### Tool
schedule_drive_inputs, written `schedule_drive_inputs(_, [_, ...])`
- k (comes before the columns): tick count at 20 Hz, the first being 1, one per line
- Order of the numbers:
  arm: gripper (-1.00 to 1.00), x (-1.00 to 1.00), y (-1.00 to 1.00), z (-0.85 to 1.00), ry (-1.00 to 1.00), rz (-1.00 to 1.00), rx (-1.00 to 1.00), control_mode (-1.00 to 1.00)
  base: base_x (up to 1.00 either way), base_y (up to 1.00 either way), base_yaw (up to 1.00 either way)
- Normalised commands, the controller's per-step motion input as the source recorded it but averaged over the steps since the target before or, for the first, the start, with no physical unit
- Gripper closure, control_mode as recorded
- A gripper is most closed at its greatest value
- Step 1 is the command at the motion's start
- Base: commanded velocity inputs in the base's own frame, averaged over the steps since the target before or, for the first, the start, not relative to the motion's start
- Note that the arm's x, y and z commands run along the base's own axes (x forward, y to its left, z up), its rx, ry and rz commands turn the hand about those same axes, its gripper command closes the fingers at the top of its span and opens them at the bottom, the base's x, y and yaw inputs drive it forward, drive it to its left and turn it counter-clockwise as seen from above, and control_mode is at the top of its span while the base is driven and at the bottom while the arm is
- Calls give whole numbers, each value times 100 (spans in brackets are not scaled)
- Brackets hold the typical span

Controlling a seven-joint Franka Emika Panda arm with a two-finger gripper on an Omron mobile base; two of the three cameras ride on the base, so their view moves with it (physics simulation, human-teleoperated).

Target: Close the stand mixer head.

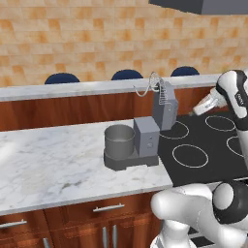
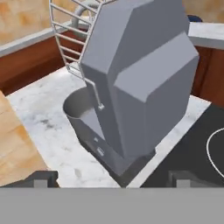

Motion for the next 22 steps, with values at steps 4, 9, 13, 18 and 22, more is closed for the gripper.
schedule_drive_inputs(4, [-100,93,3,4,-10,73,23,-100,0,0,0])
schedule_drive_inputs(9, [-100,96,28,0,-1,59,11,-100,0,0,0])
schedule_drive_inputs(13, [-100,59,76,0,1,33,-1,-100,0,0,0])
schedule_drive_inputs(18, [-100,28,100,-35,-3,26,-7,-100,0,0,0])
schedule_drive_inputs(22, [-100,24,100,-64,-18,21,-11,-100,0,0,0])
